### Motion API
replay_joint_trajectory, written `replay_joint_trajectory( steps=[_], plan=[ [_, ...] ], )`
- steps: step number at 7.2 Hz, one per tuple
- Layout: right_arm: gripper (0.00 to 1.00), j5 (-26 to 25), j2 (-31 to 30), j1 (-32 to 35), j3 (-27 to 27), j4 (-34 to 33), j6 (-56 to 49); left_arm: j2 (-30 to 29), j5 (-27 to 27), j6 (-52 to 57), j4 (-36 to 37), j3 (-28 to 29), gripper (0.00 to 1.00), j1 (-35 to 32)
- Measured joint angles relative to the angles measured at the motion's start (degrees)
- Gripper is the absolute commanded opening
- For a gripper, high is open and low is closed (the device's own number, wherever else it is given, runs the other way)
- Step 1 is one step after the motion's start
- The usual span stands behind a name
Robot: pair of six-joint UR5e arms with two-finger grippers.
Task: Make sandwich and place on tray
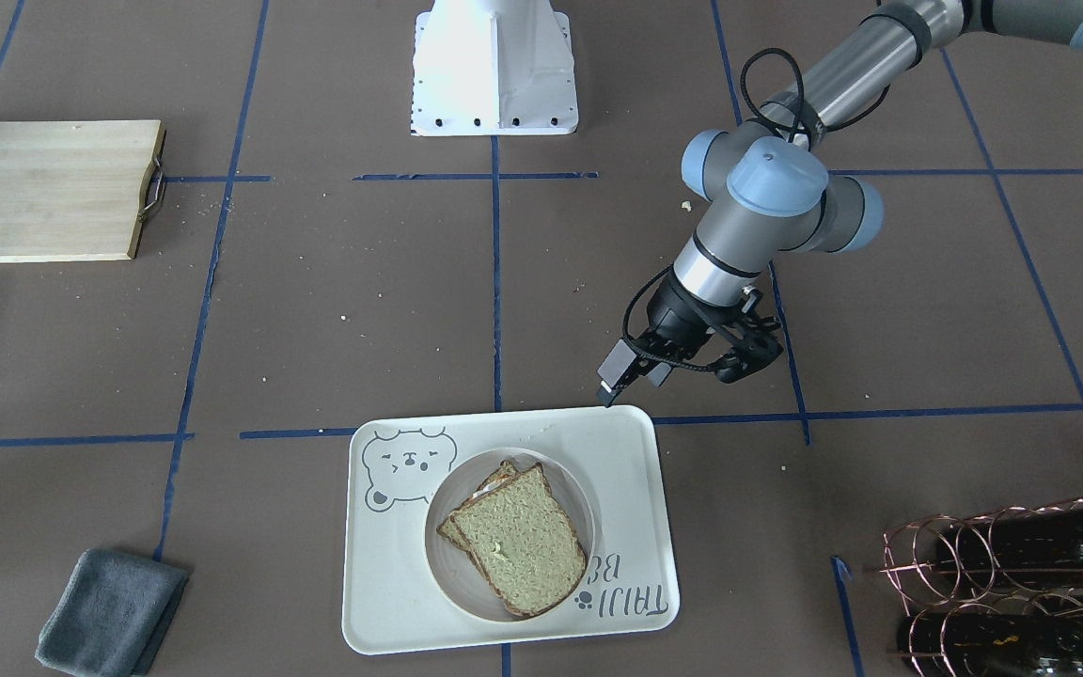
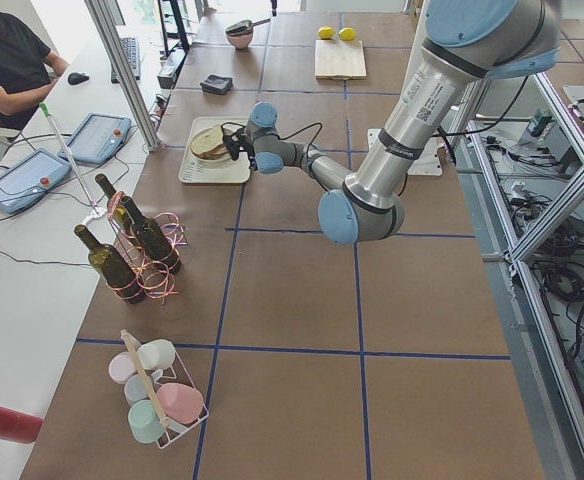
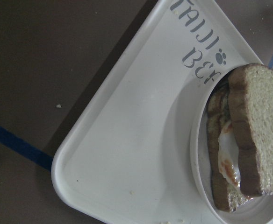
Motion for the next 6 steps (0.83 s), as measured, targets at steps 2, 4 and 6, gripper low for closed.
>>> replay_joint_trajectory(
  steps=[2,4,6],
  plan=[
    [1.0,0.0,-0.5,0.1,0.0,0.0,0.0,5.6,-0.9,20.7,11.9,-10.2,1.0,-4.3],
    [1.0,0.2,-1.2,0.5,0.0,0.1,-0.1,9.6,-5.2,41.5,22.4,-15.3,1.0,-12.5],
    [1.0,0.2,-1.5,0.6,0.0,0.0,-0.1,13.5,-9.6,60.9,28.6,-16.6,1.0,-21.3]
  ],
)
